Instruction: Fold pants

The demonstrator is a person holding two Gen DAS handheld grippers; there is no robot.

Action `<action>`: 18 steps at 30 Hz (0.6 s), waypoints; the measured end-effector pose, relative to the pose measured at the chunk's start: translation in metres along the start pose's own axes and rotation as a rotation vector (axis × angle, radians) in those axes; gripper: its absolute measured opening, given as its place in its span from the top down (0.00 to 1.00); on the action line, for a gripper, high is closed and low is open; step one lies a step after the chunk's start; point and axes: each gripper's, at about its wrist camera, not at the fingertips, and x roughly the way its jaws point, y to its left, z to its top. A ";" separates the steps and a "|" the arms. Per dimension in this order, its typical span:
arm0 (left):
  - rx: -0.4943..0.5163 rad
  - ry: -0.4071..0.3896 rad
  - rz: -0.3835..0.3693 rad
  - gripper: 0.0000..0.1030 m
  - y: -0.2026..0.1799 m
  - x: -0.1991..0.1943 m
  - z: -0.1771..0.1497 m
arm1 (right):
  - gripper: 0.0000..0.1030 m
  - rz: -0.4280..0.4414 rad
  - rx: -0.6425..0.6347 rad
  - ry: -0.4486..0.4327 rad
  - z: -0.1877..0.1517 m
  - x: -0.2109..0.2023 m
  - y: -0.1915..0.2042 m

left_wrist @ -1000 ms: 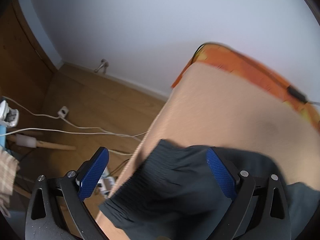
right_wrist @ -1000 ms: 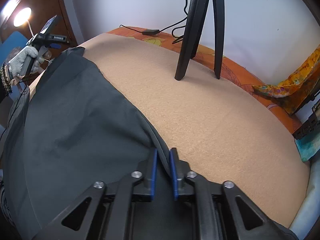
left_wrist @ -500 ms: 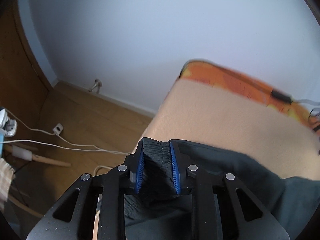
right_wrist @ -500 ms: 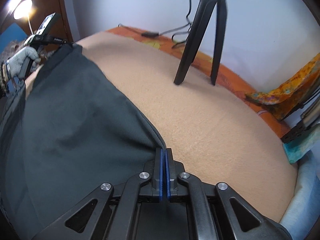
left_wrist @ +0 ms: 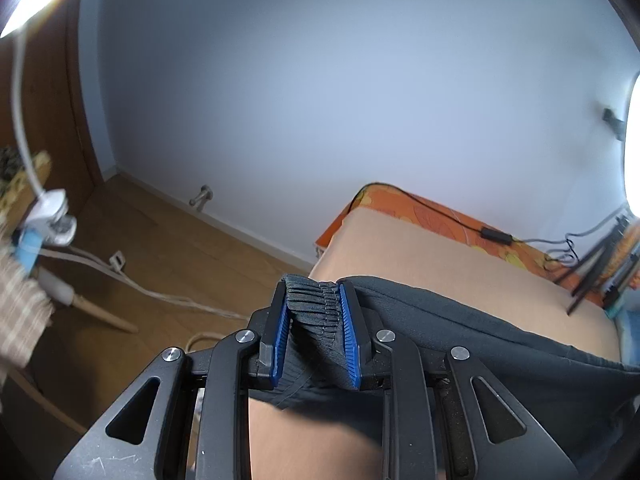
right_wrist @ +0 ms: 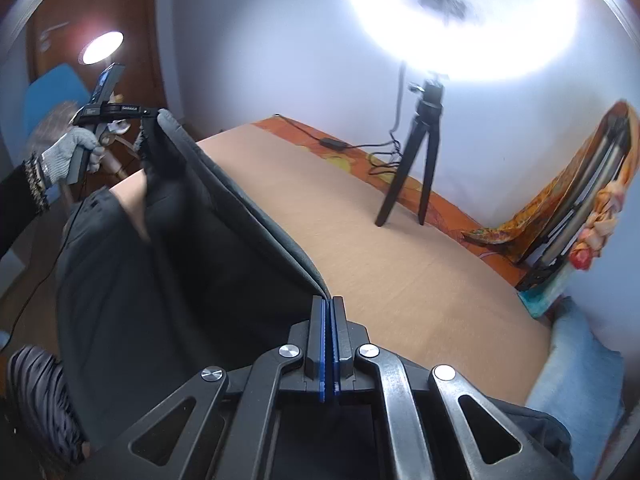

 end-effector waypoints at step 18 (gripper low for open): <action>-0.131 0.079 -0.080 0.75 0.075 -0.069 -0.142 | 1.00 0.040 -0.081 0.196 -0.086 -0.035 0.101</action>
